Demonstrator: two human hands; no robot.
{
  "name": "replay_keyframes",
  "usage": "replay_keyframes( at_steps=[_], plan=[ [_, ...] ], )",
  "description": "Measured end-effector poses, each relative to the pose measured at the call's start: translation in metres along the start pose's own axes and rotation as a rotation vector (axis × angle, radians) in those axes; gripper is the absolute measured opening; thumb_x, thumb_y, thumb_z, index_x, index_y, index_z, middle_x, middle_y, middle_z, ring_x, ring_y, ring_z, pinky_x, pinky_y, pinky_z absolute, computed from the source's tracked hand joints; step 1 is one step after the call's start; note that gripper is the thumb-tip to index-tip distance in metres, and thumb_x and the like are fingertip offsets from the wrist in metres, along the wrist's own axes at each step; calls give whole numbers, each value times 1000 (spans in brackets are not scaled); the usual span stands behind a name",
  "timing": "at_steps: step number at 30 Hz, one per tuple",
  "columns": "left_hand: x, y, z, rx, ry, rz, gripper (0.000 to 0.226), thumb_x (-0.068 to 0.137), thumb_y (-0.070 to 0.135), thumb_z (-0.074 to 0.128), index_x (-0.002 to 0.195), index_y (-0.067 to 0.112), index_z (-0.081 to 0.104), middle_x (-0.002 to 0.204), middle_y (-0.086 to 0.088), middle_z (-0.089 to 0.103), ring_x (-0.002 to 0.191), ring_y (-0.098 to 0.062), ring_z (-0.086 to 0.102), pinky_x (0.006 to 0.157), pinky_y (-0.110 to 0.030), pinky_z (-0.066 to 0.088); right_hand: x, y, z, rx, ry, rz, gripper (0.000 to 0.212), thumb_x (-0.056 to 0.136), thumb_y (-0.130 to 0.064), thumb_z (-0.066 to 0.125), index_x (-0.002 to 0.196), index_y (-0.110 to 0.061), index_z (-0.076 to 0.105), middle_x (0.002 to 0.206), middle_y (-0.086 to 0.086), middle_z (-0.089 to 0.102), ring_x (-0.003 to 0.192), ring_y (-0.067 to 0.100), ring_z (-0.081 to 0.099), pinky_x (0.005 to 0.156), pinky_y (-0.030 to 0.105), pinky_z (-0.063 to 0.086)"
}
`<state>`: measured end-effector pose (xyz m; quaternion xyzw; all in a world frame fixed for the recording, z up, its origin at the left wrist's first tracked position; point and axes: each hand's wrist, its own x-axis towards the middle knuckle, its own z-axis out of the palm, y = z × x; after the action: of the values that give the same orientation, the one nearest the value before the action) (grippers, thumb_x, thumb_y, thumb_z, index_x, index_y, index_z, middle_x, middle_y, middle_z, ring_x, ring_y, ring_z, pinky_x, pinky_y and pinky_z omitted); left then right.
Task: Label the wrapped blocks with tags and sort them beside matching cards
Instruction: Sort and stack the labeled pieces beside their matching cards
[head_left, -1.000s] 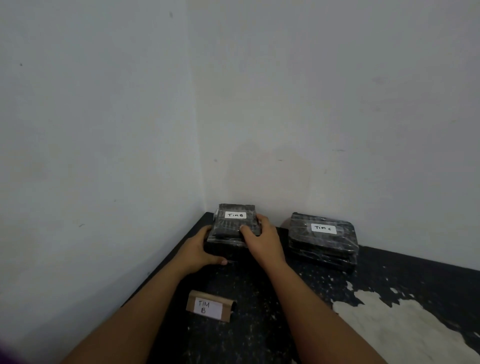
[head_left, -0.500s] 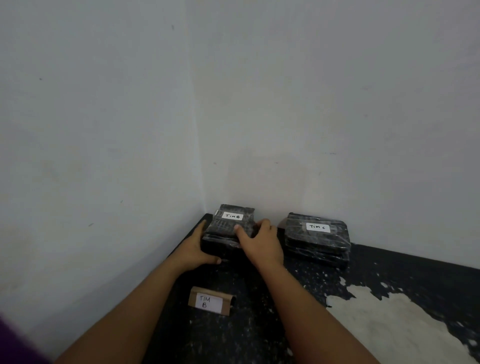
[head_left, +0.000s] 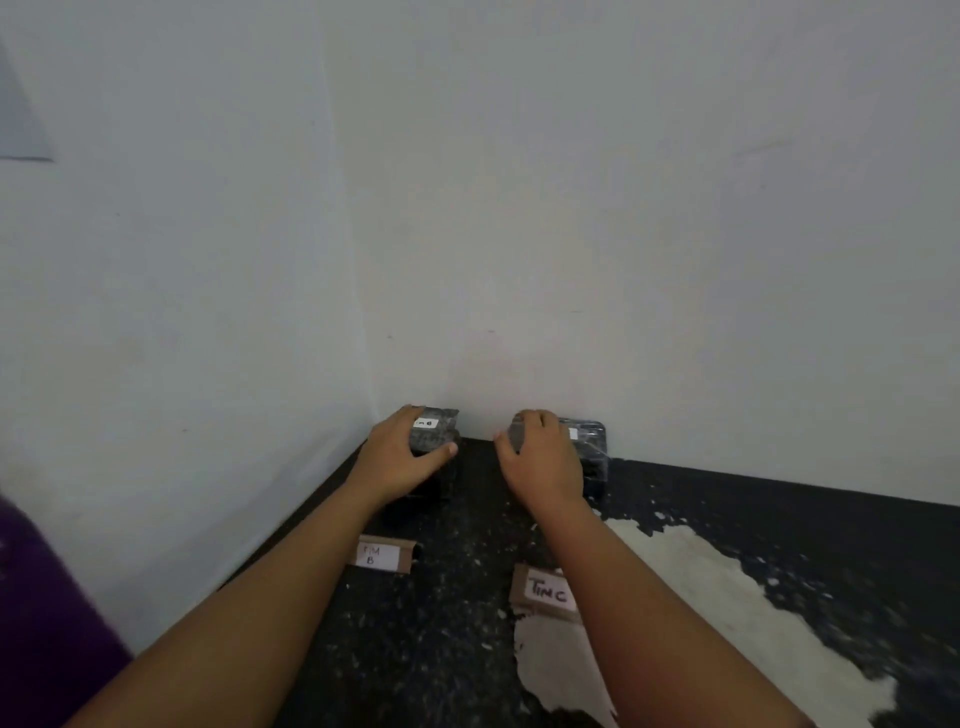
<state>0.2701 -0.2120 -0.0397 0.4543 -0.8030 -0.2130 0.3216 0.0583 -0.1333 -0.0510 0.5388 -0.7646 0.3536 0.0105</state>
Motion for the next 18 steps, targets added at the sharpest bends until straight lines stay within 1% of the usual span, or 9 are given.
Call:
replay_keyframes(
  at_steps=[2,3,5,8,11,13,15,16,18],
  plan=[
    [-7,24,15,50,-15,32,78,83,78,73,145,32,62,148,3,64,136,-19,61,118,-47,50,-11,12,-23,-45,17,-10,56,110,-49,52,153,-14,55,155,10,53,141,30,50,112,45,48],
    [-12,39,22,81,-28,39,82,86,75,72,153,30,58,160,1,55,148,-21,50,125,-47,41,-15,18,-33,-67,24,-11,56,110,-50,52,153,-14,55,156,10,53,141,30,50,114,46,47],
    [-22,68,37,100,-75,36,81,91,66,73,159,27,52,171,-1,41,159,-22,35,131,-46,30,-25,32,-54,-106,44,-10,56,110,-49,51,154,-15,56,157,10,53,140,30,51,113,47,49],
    [-32,109,63,106,-121,69,72,93,63,72,154,26,59,171,-2,41,158,-23,36,130,-47,30,-41,61,-86,-170,75,-2,54,109,-48,52,152,-16,58,152,10,57,136,31,54,110,48,51],
    [-39,150,97,74,-166,112,66,92,63,73,145,24,67,164,0,50,152,-22,46,128,-44,36,-56,101,-121,-254,68,37,51,110,-49,48,148,-17,59,145,10,61,130,32,56,105,48,52],
    [-42,176,120,58,-186,144,68,87,71,69,137,25,72,158,1,57,147,-21,52,125,-44,41,-66,130,-140,-304,55,63,49,110,-49,47,145,-17,59,140,10,63,127,32,58,102,48,52],
    [-47,206,146,50,-229,185,62,90,67,70,134,24,73,158,1,57,146,-20,52,122,-41,41,-77,161,-163,-328,55,103,47,110,-47,47,142,-16,61,136,10,65,123,32,60,101,48,53],
    [-49,220,159,47,-254,206,57,93,61,71,135,23,73,158,1,56,145,-19,53,118,-37,43,-82,177,-173,-334,63,125,45,110,-47,47,140,-16,62,134,10,67,122,32,61,100,47,53],
    [-56,247,185,11,-297,229,52,96,56,72,134,21,73,155,3,56,132,-20,63,101,-31,52,-91,207,-193,-357,72,168,41,110,-45,49,136,-16,63,129,8,69,119,30,63,99,46,54]
  ],
)
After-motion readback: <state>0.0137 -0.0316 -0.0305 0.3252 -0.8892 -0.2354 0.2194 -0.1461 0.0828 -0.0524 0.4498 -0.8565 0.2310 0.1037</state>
